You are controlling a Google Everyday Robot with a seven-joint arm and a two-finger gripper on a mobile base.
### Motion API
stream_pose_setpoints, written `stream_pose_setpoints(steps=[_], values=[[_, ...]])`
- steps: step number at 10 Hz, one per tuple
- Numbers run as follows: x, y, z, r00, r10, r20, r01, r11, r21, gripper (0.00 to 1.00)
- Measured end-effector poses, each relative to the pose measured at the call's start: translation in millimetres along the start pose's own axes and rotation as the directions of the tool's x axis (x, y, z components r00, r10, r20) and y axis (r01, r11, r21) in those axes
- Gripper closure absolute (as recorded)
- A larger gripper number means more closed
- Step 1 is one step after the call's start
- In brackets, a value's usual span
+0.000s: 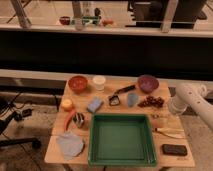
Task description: Place fork in purple bowl
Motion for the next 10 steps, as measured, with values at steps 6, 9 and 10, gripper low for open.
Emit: stream_pose_setpoints(steps=[6,9,10], values=[[-1.4,-0.2,11.1,1.000,-0.016,0.018,0.017,0.999,-0.028,0.20],[-1.7,-0.8,15.3,0.999,-0.026,0.019,0.027,0.999,-0.039,0.20],[-2.4,-1.5,16.3,0.999,-0.029,0.020,0.030,0.999,-0.043,0.23]])
